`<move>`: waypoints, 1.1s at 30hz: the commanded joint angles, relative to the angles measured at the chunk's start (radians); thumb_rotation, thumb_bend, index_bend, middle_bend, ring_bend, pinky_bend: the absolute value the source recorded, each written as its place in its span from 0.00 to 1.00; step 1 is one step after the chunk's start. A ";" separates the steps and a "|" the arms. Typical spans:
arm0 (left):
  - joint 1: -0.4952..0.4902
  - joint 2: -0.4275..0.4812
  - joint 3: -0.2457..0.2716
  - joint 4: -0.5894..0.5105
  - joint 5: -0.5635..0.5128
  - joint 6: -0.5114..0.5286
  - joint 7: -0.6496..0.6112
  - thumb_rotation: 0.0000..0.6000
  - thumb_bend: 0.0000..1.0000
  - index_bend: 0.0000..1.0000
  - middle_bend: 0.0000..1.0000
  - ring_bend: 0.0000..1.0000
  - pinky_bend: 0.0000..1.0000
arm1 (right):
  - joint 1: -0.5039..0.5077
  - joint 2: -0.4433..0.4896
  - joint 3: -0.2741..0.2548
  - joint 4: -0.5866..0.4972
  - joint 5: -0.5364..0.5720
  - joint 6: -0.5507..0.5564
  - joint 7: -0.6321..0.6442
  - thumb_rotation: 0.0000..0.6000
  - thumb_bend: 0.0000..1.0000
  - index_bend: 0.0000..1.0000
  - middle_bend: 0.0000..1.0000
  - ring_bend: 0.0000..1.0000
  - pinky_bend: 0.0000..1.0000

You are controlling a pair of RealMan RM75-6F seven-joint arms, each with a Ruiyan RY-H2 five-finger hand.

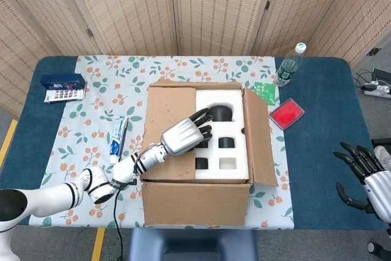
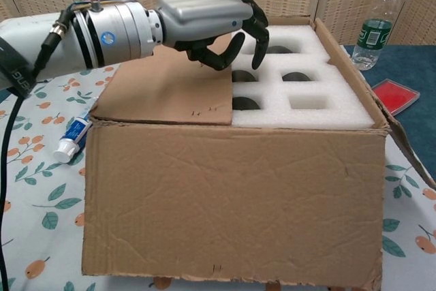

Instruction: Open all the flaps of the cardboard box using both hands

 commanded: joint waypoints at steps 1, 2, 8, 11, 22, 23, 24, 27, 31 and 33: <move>0.004 0.004 0.007 0.002 -0.006 0.007 0.034 1.00 1.00 0.48 0.37 0.14 0.08 | 0.003 0.003 -0.005 -0.001 -0.007 -0.004 0.011 0.69 0.56 0.14 0.08 0.11 0.07; 0.005 0.007 0.007 0.001 -0.009 0.008 0.042 1.00 1.00 0.48 0.37 0.14 0.08 | 0.004 0.004 -0.006 -0.001 -0.009 -0.005 0.015 0.69 0.56 0.14 0.08 0.11 0.07; 0.012 0.021 0.012 -0.012 -0.028 0.006 0.096 1.00 1.00 0.50 0.37 0.14 0.08 | 0.008 0.006 -0.009 -0.003 -0.014 -0.009 0.019 0.69 0.56 0.14 0.08 0.11 0.07; 0.014 0.025 0.017 -0.019 -0.034 0.004 0.119 1.00 1.00 0.50 0.37 0.14 0.08 | 0.012 0.007 -0.012 -0.004 -0.018 -0.014 0.022 0.69 0.56 0.14 0.08 0.11 0.07; 0.027 0.035 0.017 -0.027 -0.062 0.019 0.234 1.00 1.00 0.53 0.37 0.14 0.08 | 0.021 0.009 -0.017 -0.008 -0.021 -0.026 0.028 0.69 0.56 0.14 0.08 0.11 0.07; 0.028 0.034 0.017 -0.027 -0.063 0.021 0.244 1.00 1.00 0.53 0.37 0.14 0.08 | 0.020 0.009 -0.017 -0.009 -0.021 -0.024 0.028 0.69 0.56 0.14 0.08 0.11 0.07; 0.029 0.035 0.017 -0.029 -0.065 0.023 0.253 1.00 1.00 0.53 0.37 0.14 0.08 | 0.019 0.009 -0.017 -0.008 -0.022 -0.022 0.027 0.69 0.56 0.14 0.08 0.11 0.07; 0.034 0.041 0.017 -0.033 -0.074 0.025 0.280 1.00 1.00 0.55 0.37 0.15 0.08 | 0.020 0.009 -0.017 -0.007 -0.020 -0.023 0.031 0.69 0.56 0.14 0.08 0.11 0.07; 0.041 0.052 0.015 -0.048 -0.081 0.035 0.298 1.00 1.00 0.55 0.37 0.15 0.08 | 0.024 0.008 -0.019 -0.006 -0.021 -0.031 0.031 0.69 0.56 0.14 0.08 0.11 0.07; 0.045 0.057 0.013 -0.057 -0.081 0.046 0.304 1.00 1.00 0.55 0.37 0.15 0.08 | 0.026 0.008 -0.020 -0.007 -0.021 -0.034 0.030 0.69 0.56 0.14 0.08 0.11 0.07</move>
